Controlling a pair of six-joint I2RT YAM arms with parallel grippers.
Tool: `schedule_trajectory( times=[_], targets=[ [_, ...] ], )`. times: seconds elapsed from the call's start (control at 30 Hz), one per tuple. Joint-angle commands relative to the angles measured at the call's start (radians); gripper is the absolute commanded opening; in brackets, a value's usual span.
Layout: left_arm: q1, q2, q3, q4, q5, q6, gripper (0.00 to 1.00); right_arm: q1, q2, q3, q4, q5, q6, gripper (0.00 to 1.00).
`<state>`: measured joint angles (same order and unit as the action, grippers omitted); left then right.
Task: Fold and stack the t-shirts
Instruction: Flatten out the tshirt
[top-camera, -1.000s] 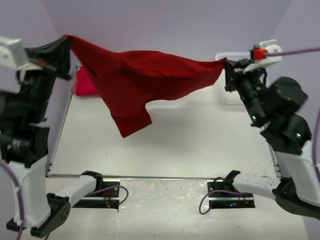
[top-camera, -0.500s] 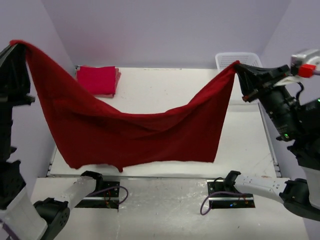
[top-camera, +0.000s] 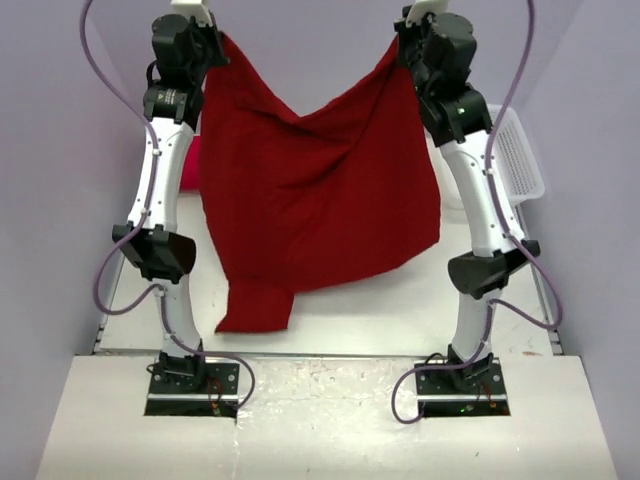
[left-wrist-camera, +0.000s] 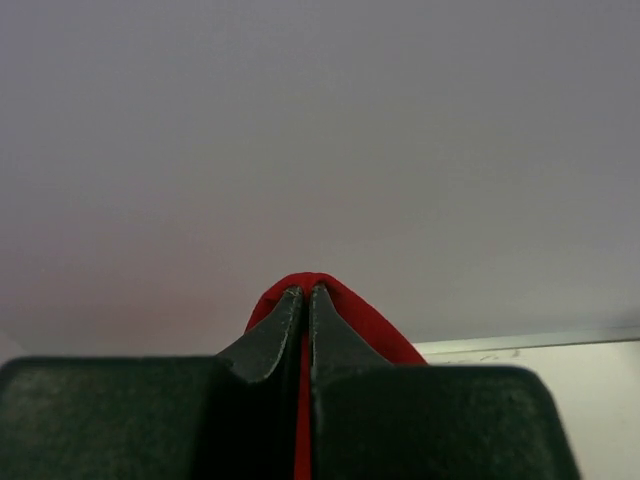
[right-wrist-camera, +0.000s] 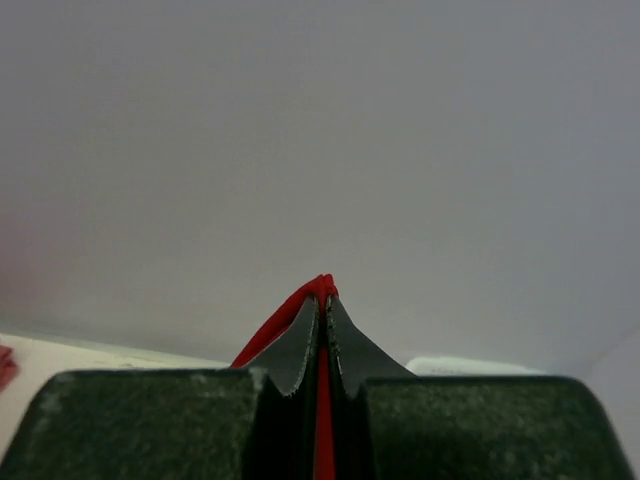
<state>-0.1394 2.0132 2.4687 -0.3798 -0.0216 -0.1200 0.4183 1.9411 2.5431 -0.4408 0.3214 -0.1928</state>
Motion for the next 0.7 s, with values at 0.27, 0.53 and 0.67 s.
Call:
schedule_trajectory(
  times=[0.27, 0.53, 0.67],
  targets=[
    [0.116, -0.227, -0.057, 0.144, 0.141, -0.070, 0.00, -0.021, -0.192, -0.036, -0.030, -0.096, -0.014, 0.00],
    [0.116, -0.592, -0.195, 0.010, 0.203, -0.096, 0.00, 0.175, -0.493, -0.191, -0.159, 0.024, -0.024, 0.00],
    [0.116, -0.743, -0.220, -0.033, 0.224, -0.124, 0.00, 0.313, -0.668, -0.320, -0.147, 0.071, -0.007, 0.00]
  ],
)
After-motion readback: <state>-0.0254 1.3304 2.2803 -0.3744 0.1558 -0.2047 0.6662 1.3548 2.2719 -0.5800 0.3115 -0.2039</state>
